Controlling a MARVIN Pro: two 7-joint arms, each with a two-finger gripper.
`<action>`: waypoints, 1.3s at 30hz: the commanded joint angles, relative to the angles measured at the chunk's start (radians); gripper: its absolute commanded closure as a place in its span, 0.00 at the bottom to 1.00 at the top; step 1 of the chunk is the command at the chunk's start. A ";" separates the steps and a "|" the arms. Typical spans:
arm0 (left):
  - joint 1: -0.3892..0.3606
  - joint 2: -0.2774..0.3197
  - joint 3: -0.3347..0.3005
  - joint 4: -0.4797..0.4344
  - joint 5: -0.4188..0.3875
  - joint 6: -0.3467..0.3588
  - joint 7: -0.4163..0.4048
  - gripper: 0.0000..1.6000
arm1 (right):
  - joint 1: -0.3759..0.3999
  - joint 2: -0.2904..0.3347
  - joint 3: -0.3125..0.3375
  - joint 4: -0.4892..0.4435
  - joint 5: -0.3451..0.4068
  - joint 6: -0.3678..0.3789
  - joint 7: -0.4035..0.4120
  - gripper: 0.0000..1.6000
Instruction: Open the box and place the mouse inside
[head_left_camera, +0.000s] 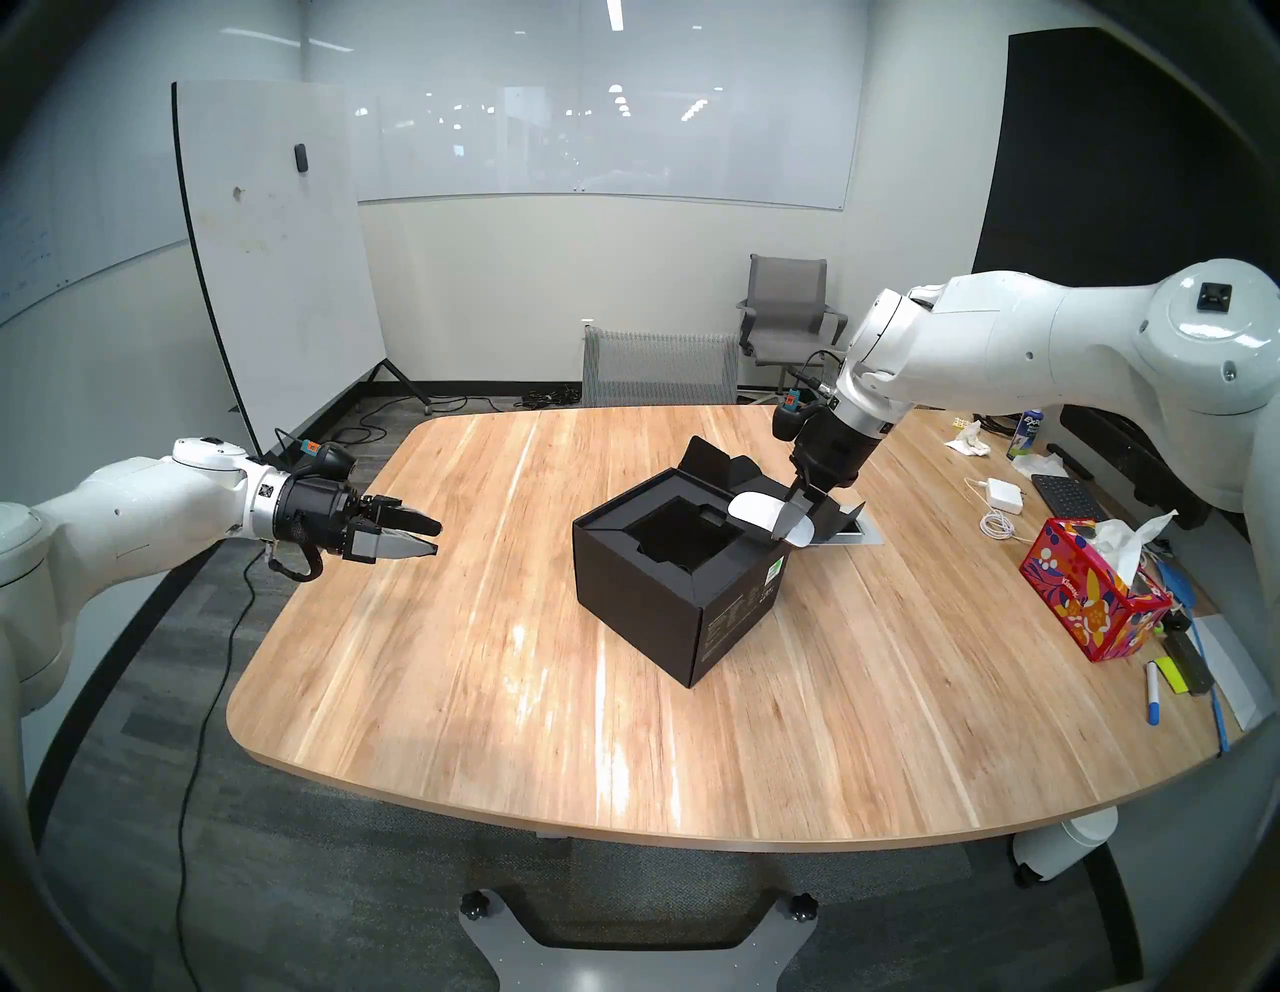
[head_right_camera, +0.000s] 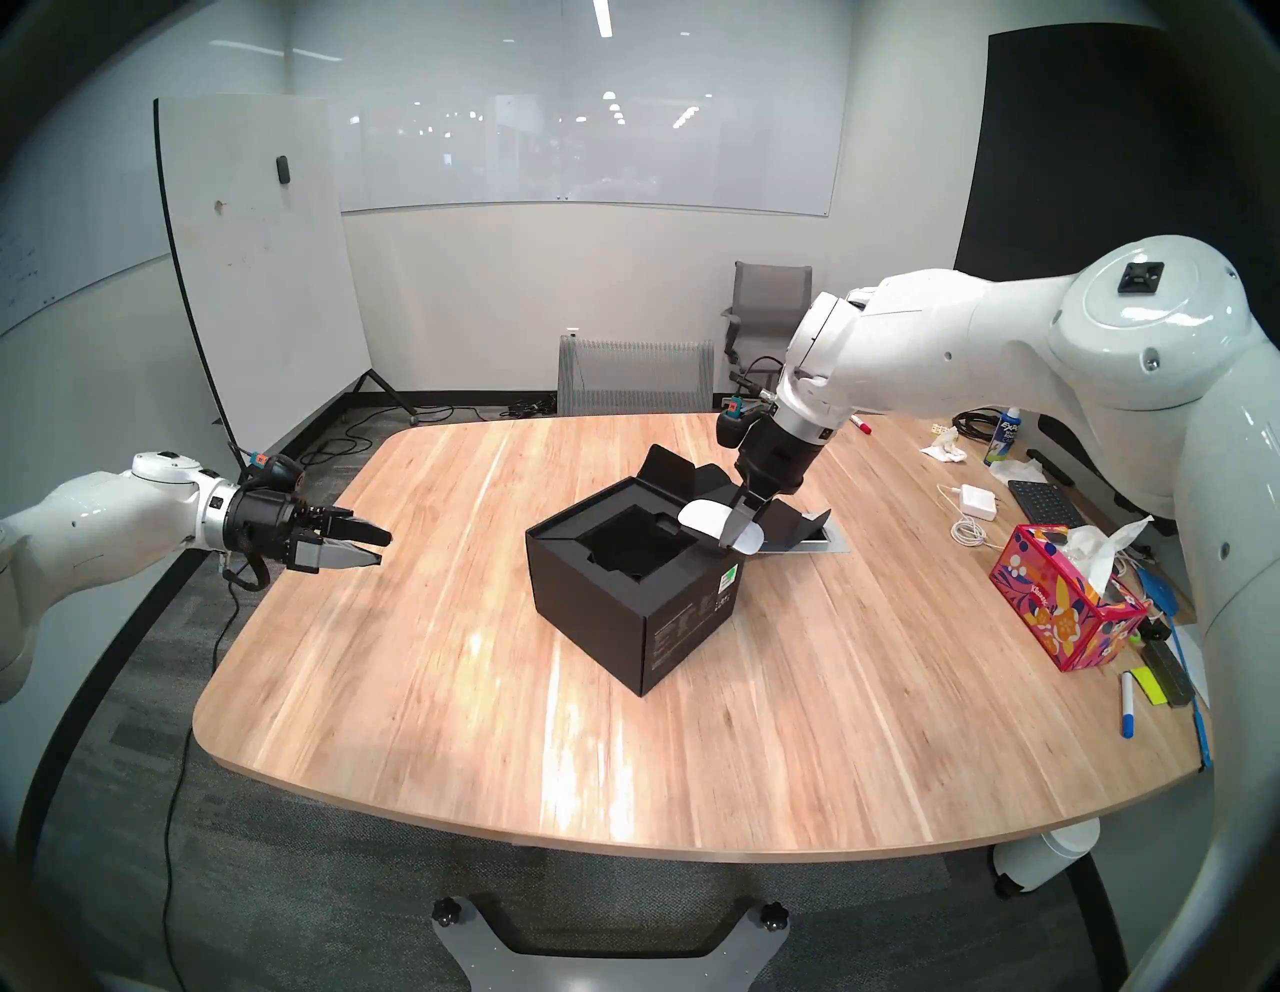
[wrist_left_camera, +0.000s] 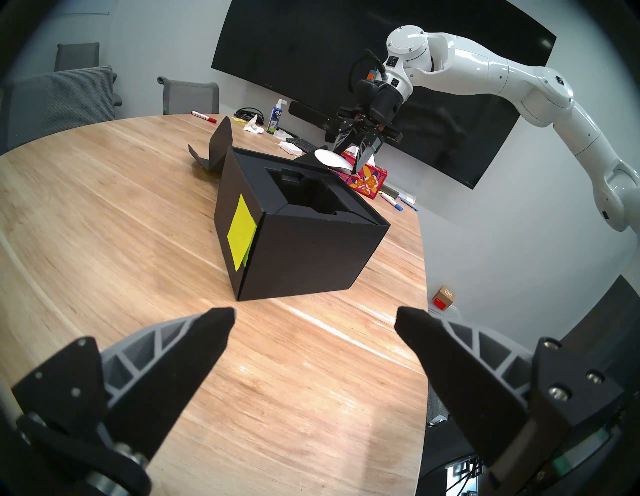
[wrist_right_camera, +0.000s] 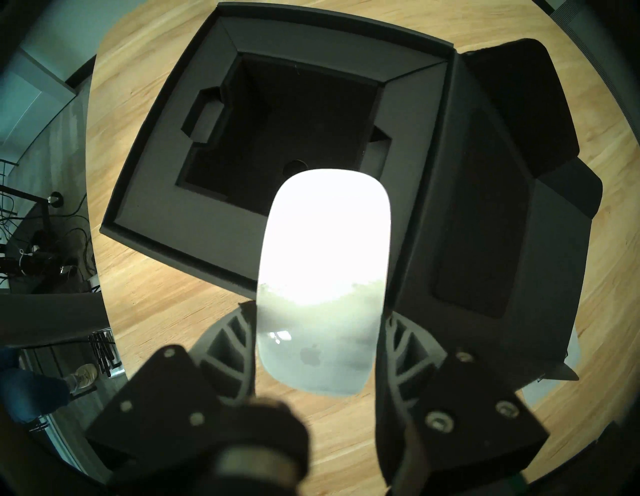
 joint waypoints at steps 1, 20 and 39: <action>-0.017 0.002 -0.009 -0.002 -0.008 0.003 -0.006 0.00 | -0.024 -0.046 0.025 0.106 0.006 -0.037 0.072 1.00; -0.018 0.002 -0.008 -0.002 -0.008 0.003 -0.006 0.00 | -0.075 -0.107 0.068 0.180 0.010 -0.079 0.160 1.00; -0.018 0.002 -0.007 -0.002 -0.009 0.002 -0.006 0.00 | -0.154 -0.122 0.086 0.292 0.016 -0.121 0.177 1.00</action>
